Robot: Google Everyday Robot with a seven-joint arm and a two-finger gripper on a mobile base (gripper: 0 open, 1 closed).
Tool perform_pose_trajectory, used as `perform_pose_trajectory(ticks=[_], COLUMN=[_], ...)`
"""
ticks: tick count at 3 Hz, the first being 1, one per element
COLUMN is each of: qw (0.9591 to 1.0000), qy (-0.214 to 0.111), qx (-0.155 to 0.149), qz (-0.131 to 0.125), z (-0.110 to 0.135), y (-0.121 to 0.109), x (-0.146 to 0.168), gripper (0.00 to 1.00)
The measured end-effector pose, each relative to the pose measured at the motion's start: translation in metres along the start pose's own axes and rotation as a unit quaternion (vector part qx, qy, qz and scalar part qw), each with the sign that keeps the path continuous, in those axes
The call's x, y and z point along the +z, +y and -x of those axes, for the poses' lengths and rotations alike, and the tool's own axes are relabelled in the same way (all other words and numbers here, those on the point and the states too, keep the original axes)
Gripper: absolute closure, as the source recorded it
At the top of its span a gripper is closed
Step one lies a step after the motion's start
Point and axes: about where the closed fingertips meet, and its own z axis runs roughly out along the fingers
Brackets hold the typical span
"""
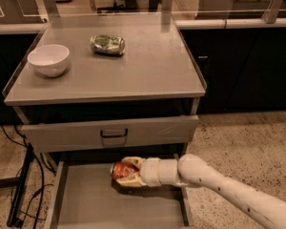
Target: Pick coke can from middle drawer and place on counter
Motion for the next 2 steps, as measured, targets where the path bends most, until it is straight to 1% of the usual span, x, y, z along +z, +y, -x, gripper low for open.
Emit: perform_pose_trajectory(ticks=[1,2], qw=[0.9998,0.9998], qy=[0.003,0.003], qx=[0.003,-0.018], qz=[0.021,0.007], z=[-0.006,0.002], y=[0.014,0.028], x=[0.0,-0.01], gripper=[1.0,1.0])
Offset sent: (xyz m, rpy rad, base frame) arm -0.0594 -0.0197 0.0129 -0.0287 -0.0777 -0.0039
